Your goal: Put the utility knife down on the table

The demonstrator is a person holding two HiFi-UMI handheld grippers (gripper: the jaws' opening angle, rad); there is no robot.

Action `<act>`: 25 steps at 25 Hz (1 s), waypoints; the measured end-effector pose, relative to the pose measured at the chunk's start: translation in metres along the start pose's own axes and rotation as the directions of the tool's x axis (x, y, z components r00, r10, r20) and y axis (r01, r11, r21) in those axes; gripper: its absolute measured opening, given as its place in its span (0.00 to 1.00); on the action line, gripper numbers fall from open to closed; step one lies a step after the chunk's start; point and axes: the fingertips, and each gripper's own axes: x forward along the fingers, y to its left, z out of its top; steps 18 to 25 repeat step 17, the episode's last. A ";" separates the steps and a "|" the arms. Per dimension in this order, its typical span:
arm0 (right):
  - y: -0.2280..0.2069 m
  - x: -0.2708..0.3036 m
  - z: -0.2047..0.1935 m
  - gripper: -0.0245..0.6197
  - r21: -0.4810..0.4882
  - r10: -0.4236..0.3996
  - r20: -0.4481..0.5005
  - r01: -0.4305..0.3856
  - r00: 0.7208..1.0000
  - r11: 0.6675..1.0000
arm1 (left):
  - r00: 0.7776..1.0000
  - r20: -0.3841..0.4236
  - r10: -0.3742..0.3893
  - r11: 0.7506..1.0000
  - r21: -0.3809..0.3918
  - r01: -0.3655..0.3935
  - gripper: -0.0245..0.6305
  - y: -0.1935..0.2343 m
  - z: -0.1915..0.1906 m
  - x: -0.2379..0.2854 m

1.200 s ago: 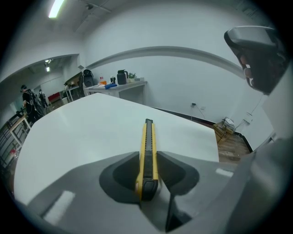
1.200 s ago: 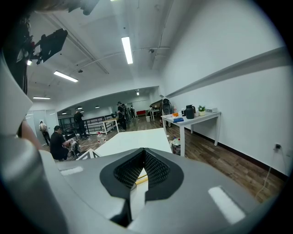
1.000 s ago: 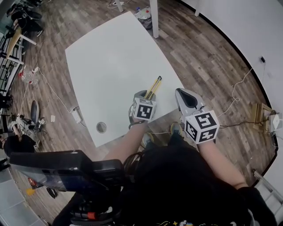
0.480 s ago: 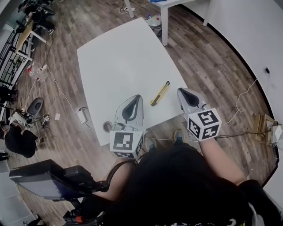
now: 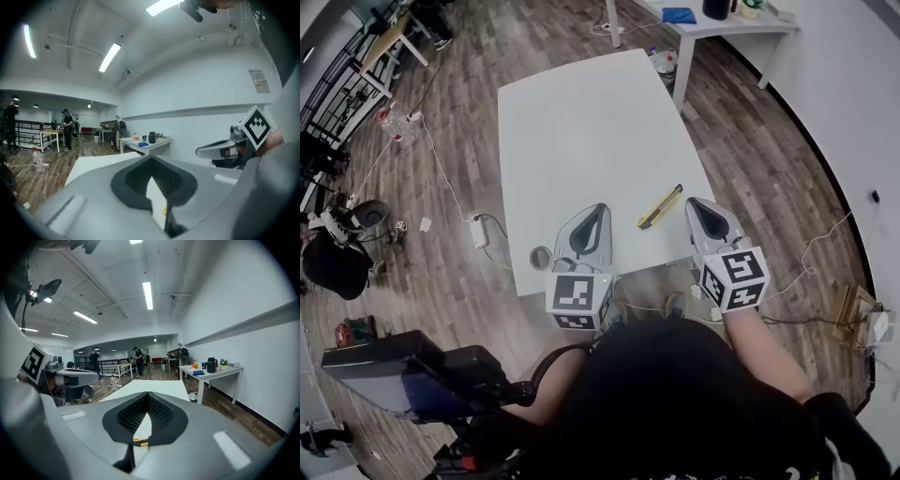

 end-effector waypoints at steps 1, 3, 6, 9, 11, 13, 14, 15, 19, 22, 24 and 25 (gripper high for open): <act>0.002 -0.003 0.000 0.07 -0.001 -0.002 0.001 0.002 1.000 1.000 | 1.000 -0.004 0.003 1.000 -0.001 -0.003 0.04 0.000 -0.001 -0.002; 0.004 -0.007 0.001 0.07 -0.001 -0.009 0.004 0.009 1.000 1.000 | 1.000 -0.012 0.006 1.000 0.003 -0.006 0.04 0.000 -0.003 -0.004; 0.010 -0.010 0.001 0.07 0.003 -0.011 0.006 0.011 1.000 1.000 | 1.000 -0.022 0.005 1.000 0.013 -0.005 0.04 0.001 -0.004 -0.005; 0.017 -0.012 0.000 0.07 0.005 -0.005 0.002 0.005 1.000 1.000 | 1.000 -0.028 0.002 1.000 0.018 -0.002 0.04 0.000 -0.004 -0.009; 0.019 -0.012 0.000 0.07 0.006 -0.004 0.003 0.004 1.000 1.000 | 1.000 -0.029 0.000 1.000 0.016 0.000 0.04 -0.001 -0.004 -0.011; 0.020 -0.013 0.000 0.07 0.008 -0.004 0.006 0.004 1.000 1.000 | 1.000 -0.031 -0.004 1.000 0.013 0.004 0.04 -0.002 -0.005 -0.011; 0.020 -0.013 0.000 0.07 0.009 -0.005 0.007 0.005 1.000 1.000 | 0.999 -0.033 -0.006 1.000 0.012 0.007 0.04 -0.004 -0.006 -0.011; 0.020 -0.014 -0.001 0.07 0.011 -0.006 0.008 0.006 1.000 1.000 | 0.999 -0.036 -0.008 1.000 0.010 0.009 0.04 -0.005 -0.008 -0.011; 0.020 -0.016 -0.004 0.07 0.014 -0.007 0.009 0.007 1.000 1.000 | 0.999 -0.044 -0.011 1.000 0.002 0.011 0.04 -0.007 -0.009 -0.012; 0.020 -0.016 -0.004 0.07 0.014 -0.007 0.009 0.007 1.000 1.000 | 0.999 -0.044 -0.011 1.000 0.002 0.011 0.04 -0.007 -0.009 -0.012; 0.020 -0.016 -0.004 0.07 0.014 -0.007 0.009 0.007 1.000 1.000 | 0.999 -0.044 -0.011 1.000 0.002 0.011 0.04 -0.007 -0.009 -0.012; 0.020 -0.016 -0.004 0.07 0.014 -0.007 0.009 0.007 1.000 1.000 | 0.999 -0.044 -0.011 1.000 0.002 0.011 0.04 -0.007 -0.009 -0.012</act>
